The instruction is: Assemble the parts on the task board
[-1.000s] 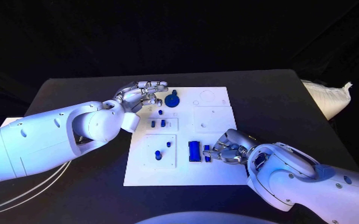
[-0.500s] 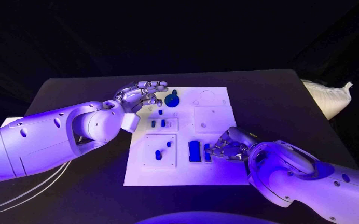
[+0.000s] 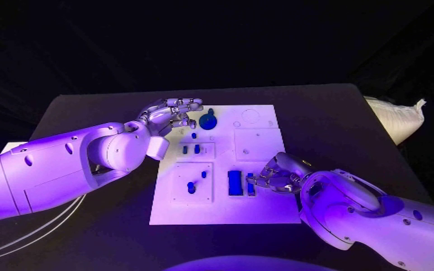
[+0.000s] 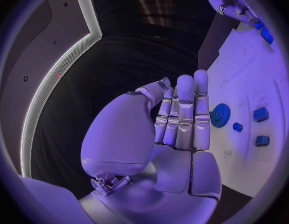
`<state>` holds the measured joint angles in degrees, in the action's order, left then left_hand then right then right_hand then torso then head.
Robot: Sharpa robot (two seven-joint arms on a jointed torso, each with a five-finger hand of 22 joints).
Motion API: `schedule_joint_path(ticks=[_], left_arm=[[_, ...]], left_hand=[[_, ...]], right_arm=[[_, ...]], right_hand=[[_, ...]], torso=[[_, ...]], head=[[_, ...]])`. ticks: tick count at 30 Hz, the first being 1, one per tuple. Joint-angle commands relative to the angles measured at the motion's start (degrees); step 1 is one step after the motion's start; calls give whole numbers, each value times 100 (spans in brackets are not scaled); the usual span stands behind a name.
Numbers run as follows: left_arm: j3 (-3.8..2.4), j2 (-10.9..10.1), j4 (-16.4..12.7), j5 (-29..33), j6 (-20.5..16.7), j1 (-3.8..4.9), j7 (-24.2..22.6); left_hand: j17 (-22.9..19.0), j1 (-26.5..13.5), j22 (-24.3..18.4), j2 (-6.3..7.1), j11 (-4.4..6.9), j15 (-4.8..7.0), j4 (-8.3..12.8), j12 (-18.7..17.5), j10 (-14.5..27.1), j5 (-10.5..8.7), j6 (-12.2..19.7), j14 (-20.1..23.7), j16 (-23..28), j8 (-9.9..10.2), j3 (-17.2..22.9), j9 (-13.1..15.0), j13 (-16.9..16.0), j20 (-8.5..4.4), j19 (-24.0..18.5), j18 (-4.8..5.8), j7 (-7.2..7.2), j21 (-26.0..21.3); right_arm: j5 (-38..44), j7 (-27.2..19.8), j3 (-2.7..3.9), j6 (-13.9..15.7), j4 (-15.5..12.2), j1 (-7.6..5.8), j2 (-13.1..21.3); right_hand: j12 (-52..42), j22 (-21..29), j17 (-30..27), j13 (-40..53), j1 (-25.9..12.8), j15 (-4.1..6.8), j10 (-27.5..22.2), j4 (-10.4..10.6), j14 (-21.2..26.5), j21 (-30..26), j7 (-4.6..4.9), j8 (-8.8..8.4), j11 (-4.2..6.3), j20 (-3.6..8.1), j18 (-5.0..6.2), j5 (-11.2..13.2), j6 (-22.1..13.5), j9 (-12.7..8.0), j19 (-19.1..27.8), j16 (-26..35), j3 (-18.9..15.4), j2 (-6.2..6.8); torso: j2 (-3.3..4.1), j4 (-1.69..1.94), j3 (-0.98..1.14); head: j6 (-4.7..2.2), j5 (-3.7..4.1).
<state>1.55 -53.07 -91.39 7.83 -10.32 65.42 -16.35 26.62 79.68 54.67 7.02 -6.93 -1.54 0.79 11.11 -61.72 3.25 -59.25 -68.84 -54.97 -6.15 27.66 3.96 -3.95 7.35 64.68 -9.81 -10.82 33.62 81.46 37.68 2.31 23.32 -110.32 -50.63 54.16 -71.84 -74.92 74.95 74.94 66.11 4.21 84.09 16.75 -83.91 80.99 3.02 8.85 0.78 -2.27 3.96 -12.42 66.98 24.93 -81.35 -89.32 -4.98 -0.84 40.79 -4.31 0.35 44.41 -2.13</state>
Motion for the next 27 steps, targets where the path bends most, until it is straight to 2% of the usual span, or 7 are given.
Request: schedule_joint_path(ticks=[1,8,10,19,22,27], left_arm=[[-3,6,-14,-17,110,2,-26],[-3,6,-16,-25,117,2,-20],[-3,7,-16,-29,120,2,-19],[-3,12,-12,-35,126,2,-15],[-3,13,-12,-35,128,2,-14],[-3,14,-15,-46,128,2,-12]], left_hand=[[-7,-4,-7,-53,10,-14,10,20,39,1,25,43,0,-32,-38,-6,8,3,-36,-65,-7,-22],[-7,-4,-7,-53,10,-14,10,20,39,1,25,43,0,-32,-38,-6,8,3,-36,-65,-7,-22],[-7,-4,-7,-53,10,-14,10,20,39,1,25,43,0,-32,-38,-6,8,3,-36,-65,-7,-22],[-7,-4,-7,-53,10,-14,10,20,39,1,25,43,0,-32,-38,-6,8,3,-36,-65,-7,-22],[-7,-4,-7,-53,10,-14,10,20,39,1,25,43,0,-32,-38,-6,8,3,-36,-65,-7,-22],[-7,-4,-7,-53,10,-14,10,20,39,1,25,43,0,-32,-38,-6,8,3,-36,-65,-7,-22]], right_arm=[[72,-102,3,62,5,2,-7],[69,-109,12,109,74,-16,-22],[69,-108,13,114,95,-27,-32],[62,-113,17,118,163,-66,-93],[57,-107,18,94,193,-79,-112],[54,-87,19,30,232,-96,-145]], right_hand=[[-29,-276,1398,497,-104,31,91,4,-586,-6,7,-7,33,25,-75,31,-10,13,-28,-15,-96,-36],[-19,-290,1399,493,-457,35,94,7,-586,0,0,2,39,29,-77,-30,-1,43,-35,-15,-313,-365],[-17,-291,1405,491,-473,36,94,5,-588,0,-2,3,40,30,-77,-48,1,47,-36,-18,-326,-414],[-9,-294,1410,487,-504,39,95,6,-589,2,-6,9,43,32,-78,-64,8,56,-37,-21,-358,-506],[-12,-295,1409,488,-499,41,98,-2,-589,1,-9,11,46,34,-78,-100,9,63,-37,-21,-374,-573],[-5,-297,1407,483,-178,47,99,-49,-588,-1,-15,9,51,40,-77,-184,-4,81,-37,-19,-386,-595]], torso=[[2,-2,0],[2,4,-1],[4,7,1],[1,2,2],[1,0,-1],[3,-3,-1]], head=[[-1,0],[-2,4],[2,2],[9,-3],[12,-2],[18,-4]])
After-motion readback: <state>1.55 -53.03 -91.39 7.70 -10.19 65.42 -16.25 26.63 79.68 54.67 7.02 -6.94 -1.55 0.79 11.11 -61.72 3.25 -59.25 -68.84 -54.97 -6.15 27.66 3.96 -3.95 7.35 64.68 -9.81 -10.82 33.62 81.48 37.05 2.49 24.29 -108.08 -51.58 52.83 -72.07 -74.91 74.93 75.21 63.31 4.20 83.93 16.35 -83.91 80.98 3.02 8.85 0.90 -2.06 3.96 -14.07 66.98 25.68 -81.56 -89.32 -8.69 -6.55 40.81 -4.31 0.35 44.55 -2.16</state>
